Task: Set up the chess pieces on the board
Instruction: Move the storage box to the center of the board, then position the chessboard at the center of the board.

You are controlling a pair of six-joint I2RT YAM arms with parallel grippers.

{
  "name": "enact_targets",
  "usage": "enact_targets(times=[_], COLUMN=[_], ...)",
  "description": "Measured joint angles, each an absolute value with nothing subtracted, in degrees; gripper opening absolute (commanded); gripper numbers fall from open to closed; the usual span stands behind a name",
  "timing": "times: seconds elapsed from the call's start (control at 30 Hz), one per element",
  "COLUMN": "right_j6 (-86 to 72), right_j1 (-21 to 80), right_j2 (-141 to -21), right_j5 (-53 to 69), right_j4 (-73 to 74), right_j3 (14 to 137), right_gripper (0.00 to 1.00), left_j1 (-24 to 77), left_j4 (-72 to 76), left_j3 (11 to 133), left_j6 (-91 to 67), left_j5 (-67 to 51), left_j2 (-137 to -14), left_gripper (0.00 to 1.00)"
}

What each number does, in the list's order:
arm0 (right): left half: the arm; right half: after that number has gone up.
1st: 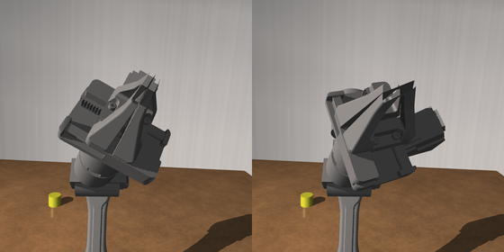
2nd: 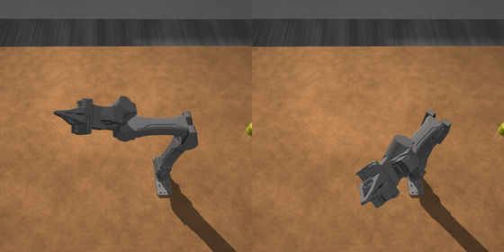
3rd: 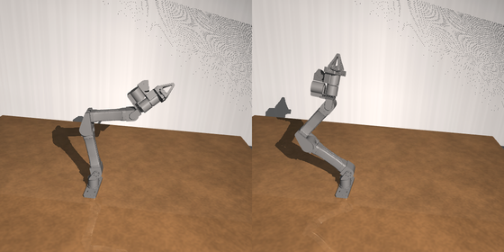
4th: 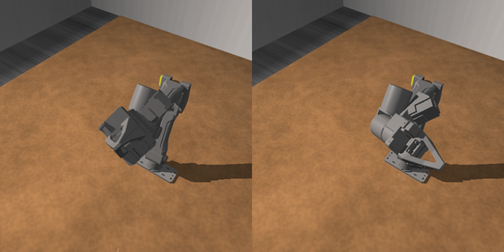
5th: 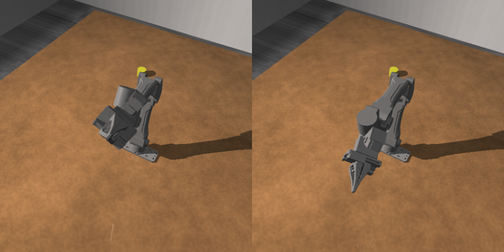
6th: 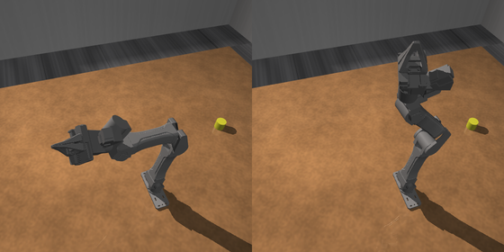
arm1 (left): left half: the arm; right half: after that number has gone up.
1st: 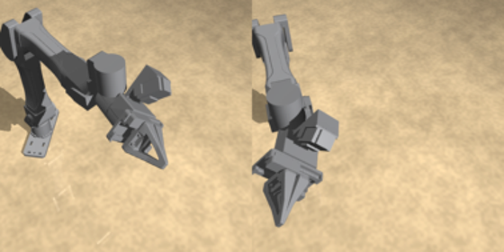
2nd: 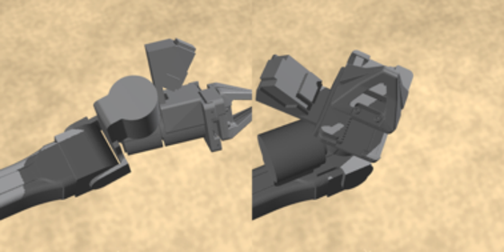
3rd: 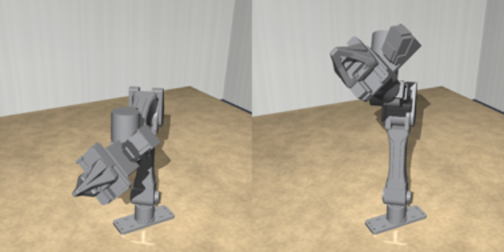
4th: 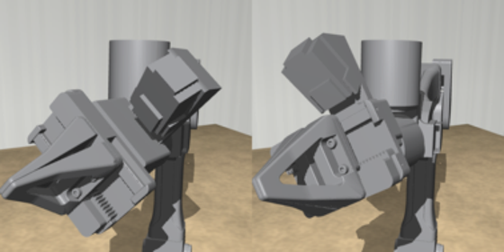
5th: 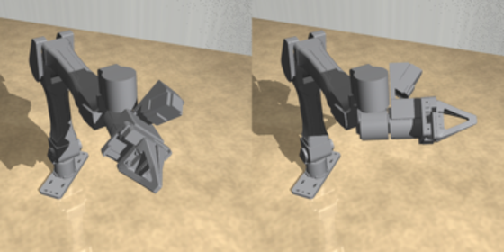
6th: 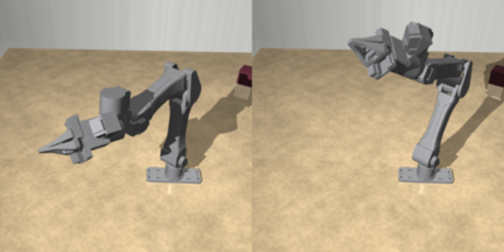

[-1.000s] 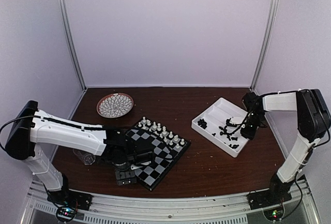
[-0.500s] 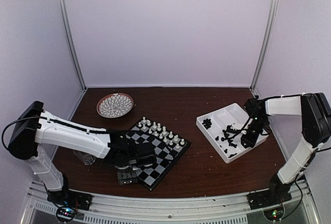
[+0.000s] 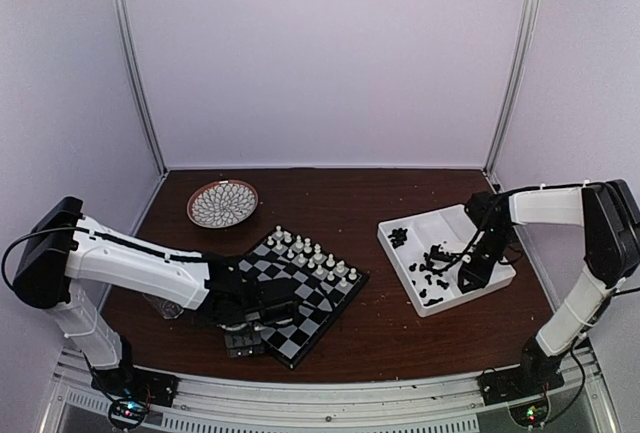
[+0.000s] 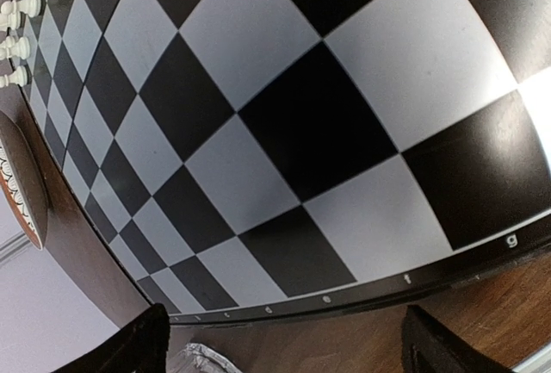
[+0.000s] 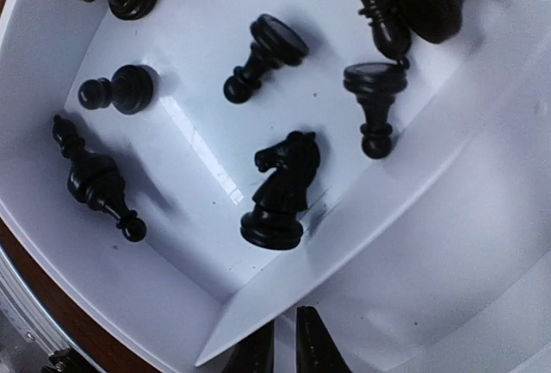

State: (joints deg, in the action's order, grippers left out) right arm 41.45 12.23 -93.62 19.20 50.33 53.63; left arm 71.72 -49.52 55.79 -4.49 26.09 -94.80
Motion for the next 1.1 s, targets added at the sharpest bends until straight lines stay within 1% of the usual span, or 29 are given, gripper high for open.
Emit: enact_targets(times=[0.07,0.17,0.23,0.37,0.57,0.63,0.8,1.0,1.1], right_j6=[41.9,41.9,41.6,39.9,35.7,34.1,31.1,29.8,29.6], right_j1=[12.0,11.4,11.1,10.8,10.5,10.3,10.2,10.2,10.2], right_j2=[-92.1,-87.0,-83.4,-76.8,-71.6,-69.7,-64.3,-63.6,-62.5], right_j5=[19.3,19.9,20.9,23.3,25.6,26.0,25.7,22.4,21.4], right_j4=[51.0,52.6,53.2,53.2,49.8,47.4,43.3,40.0,39.4], right_j3=[53.6,53.7,53.8,54.1,54.0,53.3,52.4,51.0,49.6], right_gripper=[0.33,0.48,0.54,0.57,0.57,0.59,0.59,0.59,0.59], left_j1=[71.7,71.7,71.7,71.8,72.1,72.2,72.3,72.4,72.4], left_j4=[-49.1,-48.0,-47.2,-45.4,-43.2,-43.0,-40.2,-36.0,-32.9], left_j3=[55.4,55.2,55.2,55.1,56.5,58.2,62.9,72.3,74.8], left_j6=[-3.6,-1.8,-0.2,3.7,8.8,10.1,11.6,10.8,9.4], left_j5=[26.2,25.6,24.5,21.7,19.3,18.9,18.7,19.7,20.2], left_j2=[-94.6,-94.4,-94.4,-94.4,-96.5,-98.7,-102.8,-110.5,-112.7], left_gripper=[0.92,0.88,0.87,0.86,0.83,0.83,0.82,0.83,0.83])
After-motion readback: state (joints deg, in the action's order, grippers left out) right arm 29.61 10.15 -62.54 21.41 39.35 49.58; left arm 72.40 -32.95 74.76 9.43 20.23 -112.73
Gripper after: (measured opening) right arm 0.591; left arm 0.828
